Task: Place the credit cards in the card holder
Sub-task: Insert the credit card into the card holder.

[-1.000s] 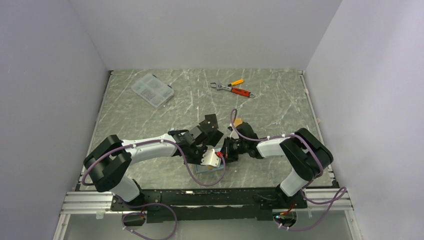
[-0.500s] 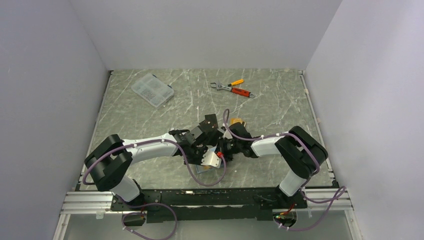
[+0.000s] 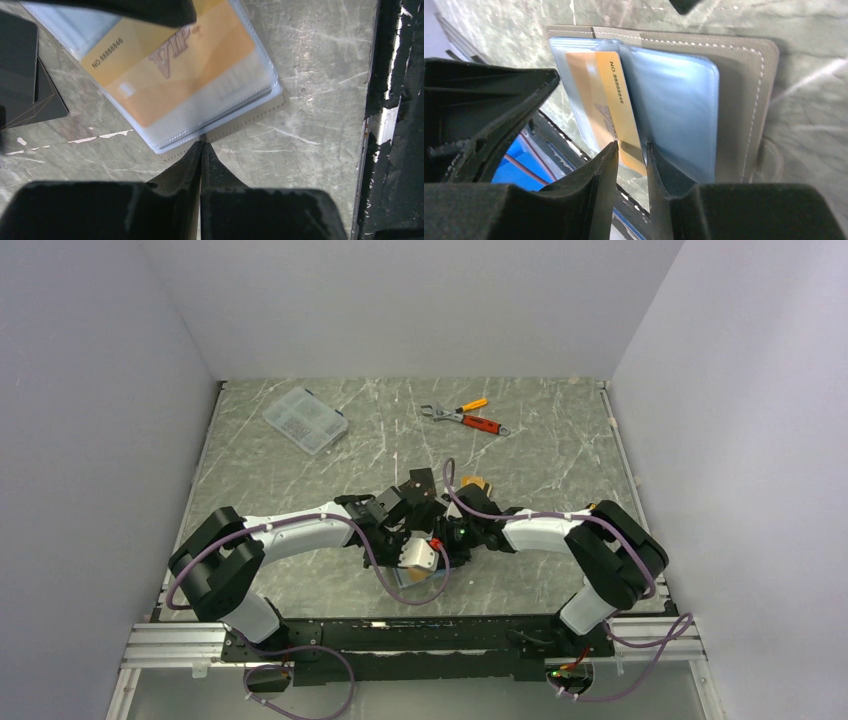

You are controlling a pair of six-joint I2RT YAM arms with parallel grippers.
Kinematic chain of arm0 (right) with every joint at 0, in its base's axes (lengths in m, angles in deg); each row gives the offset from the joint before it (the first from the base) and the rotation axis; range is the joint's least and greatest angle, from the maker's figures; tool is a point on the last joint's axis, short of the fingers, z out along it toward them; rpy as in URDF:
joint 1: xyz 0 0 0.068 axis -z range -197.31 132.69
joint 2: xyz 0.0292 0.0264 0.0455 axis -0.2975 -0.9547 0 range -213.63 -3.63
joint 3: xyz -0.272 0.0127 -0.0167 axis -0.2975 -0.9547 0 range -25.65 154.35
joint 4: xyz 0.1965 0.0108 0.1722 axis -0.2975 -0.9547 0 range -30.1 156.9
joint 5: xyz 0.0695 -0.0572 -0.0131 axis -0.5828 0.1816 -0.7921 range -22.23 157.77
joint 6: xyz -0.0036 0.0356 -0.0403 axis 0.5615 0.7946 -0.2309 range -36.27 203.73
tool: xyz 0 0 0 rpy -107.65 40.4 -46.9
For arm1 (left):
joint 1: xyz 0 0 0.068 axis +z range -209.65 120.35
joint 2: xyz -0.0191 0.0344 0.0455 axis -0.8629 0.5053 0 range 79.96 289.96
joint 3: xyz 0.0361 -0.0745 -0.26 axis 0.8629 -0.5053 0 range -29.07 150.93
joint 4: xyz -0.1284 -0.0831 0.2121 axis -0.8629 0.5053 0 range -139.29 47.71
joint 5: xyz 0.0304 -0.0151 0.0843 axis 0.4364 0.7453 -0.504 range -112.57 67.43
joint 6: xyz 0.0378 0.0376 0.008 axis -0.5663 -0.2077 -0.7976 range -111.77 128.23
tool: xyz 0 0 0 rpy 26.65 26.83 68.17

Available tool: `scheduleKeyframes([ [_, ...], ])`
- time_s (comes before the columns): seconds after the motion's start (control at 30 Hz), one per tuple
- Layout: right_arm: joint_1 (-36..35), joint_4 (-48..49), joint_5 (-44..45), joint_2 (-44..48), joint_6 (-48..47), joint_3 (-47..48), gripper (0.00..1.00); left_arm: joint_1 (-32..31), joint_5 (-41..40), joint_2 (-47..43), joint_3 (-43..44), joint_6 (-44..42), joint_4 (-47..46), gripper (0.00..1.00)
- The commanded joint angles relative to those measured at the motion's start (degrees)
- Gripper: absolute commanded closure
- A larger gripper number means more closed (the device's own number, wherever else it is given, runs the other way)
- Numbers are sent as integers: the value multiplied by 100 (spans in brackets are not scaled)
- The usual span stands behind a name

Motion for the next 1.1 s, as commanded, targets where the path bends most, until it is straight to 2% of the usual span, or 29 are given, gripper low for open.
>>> scheduleKeyframes([
  [0.0, 40, -1376, 664, 384, -565, 301, 68, 34, 200, -88, 49, 34, 131, 92],
  [0.2, 29, -1606, 750, 463, -645, 532, 66, 33, 291, -103, 64, 114, 81, 92],
  [0.33, 60, -1653, 791, 501, -677, 708, 78, 10, 278, -97, -46, 157, -37, 92],
  [0.53, 111, -1867, 755, 513, -827, 1073, 87, -11, 238, -139, -183, 196, -184, 92],
  [0.67, 188, -1823, 873, 342, -820, 1163, 100, -64, 298, -145, -162, 249, -190, 93],
  [0.87, 178, -1803, 1117, 27, -761, 1112, 100, -280, 304, -223, -127, 409, -310, 94],
  [1.07, 24, -1916, 1330, -44, -730, 989, 100, -419, 239, 59, -194, 410, -406, 94],
])
